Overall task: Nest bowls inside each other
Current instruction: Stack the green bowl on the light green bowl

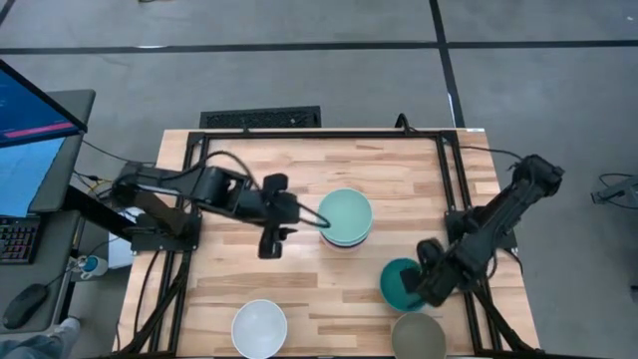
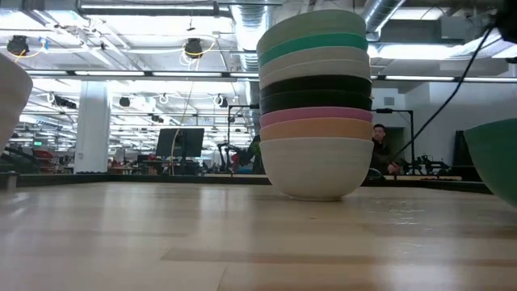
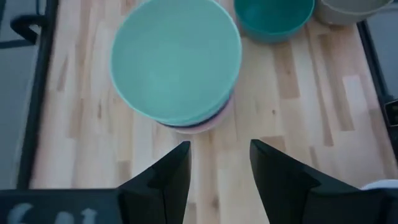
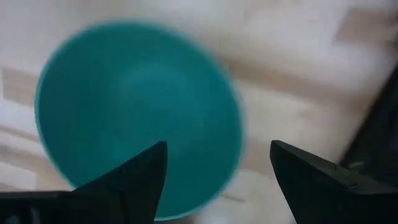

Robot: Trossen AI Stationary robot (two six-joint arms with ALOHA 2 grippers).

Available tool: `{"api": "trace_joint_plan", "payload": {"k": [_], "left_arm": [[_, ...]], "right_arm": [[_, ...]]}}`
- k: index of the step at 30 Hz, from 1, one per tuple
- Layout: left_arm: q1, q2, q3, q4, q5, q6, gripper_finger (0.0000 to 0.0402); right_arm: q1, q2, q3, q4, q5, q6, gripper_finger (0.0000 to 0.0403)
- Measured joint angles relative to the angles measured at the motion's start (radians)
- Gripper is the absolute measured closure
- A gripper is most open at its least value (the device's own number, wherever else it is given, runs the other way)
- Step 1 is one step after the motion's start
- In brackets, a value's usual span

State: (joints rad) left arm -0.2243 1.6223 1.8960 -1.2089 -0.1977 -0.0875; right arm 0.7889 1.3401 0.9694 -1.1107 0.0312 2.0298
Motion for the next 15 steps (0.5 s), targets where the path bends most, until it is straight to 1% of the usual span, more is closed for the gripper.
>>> {"api": "trace_joint_plan", "payload": {"k": [3, 9, 11, 15], "left_arm": [[-0.025, -0.079, -0.126, 0.070, -0.009, -0.072, 0.0244], [-0.075, -0.209, -0.299, 0.109, -0.069, -0.198, 0.0244], [-0.097, -0.249, -0.349, 0.103, -0.081, -0.250, 0.0244], [-0.149, -0.316, -0.451, 0.100, -0.101, -0.354, 0.0244]], "right_arm": [[0.032, 0.085, 0.000, 0.099, 0.000, 0.049, 0.0097], [0.040, 0.231, 0.000, 0.147, -0.025, 0.119, 0.0100], [0.040, 0.255, 0.000, 0.159, -0.043, 0.133, 0.0111], [0.040, 0.266, 0.000, 0.163, -0.069, 0.152, 0.0157]]}}
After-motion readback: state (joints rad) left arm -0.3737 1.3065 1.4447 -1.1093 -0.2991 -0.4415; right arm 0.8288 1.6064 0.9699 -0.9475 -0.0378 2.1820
